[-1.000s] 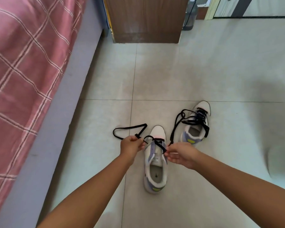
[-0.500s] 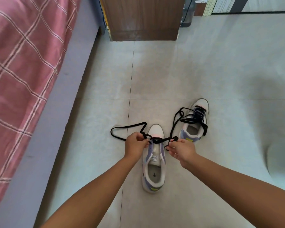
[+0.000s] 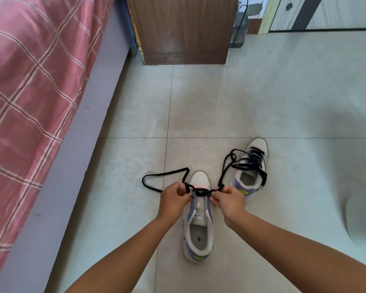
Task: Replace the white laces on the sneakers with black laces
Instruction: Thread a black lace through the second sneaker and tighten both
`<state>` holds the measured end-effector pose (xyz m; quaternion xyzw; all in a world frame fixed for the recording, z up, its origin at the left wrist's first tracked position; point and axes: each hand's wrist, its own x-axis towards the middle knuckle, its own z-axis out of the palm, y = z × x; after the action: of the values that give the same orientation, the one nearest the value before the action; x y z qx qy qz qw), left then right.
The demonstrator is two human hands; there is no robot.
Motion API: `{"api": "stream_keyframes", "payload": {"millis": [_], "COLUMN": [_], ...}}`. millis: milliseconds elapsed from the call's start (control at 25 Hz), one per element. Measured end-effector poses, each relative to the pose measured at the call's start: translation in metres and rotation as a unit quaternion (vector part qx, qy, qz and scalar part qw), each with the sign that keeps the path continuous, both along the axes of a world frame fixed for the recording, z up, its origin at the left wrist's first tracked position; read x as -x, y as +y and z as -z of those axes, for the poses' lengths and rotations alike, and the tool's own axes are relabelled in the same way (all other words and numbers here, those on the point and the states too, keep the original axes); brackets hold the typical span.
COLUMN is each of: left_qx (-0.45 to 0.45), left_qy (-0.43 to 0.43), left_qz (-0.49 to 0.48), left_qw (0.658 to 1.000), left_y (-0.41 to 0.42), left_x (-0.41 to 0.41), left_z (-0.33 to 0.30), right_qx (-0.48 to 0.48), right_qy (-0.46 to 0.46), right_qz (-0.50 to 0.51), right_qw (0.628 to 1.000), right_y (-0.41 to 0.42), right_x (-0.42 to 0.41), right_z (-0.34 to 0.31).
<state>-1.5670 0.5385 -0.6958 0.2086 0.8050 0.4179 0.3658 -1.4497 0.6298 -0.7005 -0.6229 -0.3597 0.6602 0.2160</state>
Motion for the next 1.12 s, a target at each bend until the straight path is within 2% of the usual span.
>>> {"api": "stream_keyframes", "payload": {"millis": [160, 320, 480, 640, 720, 840, 1000, 1120], "left_qx": [0.015, 0.023, 0.05, 0.12, 0.151, 0.148, 0.125, 0.113], "left_qy": [0.014, 0.077, 0.139, 0.25, 0.275, 0.228, 0.115, 0.055], "left_qz": [-0.014, 0.047, 0.061, 0.162, 0.181, 0.124, 0.068, 0.037], "left_qw": [1.0, 0.996, 0.987, 0.947, 0.932, 0.954, 0.983, 0.991], "left_y": [0.002, 0.003, 0.002, -0.001, 0.0, 0.006, 0.001, -0.001], "left_x": [-0.007, -0.014, -0.025, -0.043, -0.048, -0.039, -0.025, -0.023], "left_z": [0.005, 0.005, 0.003, 0.008, 0.009, 0.0, -0.005, -0.003], "right_qx": [-0.037, -0.063, -0.065, -0.094, -0.095, -0.128, -0.218, -0.264], "right_qy": [-0.071, -0.098, -0.103, -0.122, -0.124, -0.141, -0.203, -0.221], "right_qz": [-0.048, -0.088, -0.094, -0.12, -0.121, -0.158, -0.276, -0.31], "right_qw": [0.996, 0.989, 0.988, 0.981, 0.98, 0.969, 0.914, 0.886], "right_y": [0.0, 0.002, -0.002, -0.003, -0.004, -0.005, -0.001, -0.008], "right_x": [-0.001, -0.001, -0.003, -0.007, -0.008, -0.007, -0.006, -0.006], "right_z": [0.001, 0.0, 0.003, 0.006, 0.006, 0.001, -0.003, -0.001]}}
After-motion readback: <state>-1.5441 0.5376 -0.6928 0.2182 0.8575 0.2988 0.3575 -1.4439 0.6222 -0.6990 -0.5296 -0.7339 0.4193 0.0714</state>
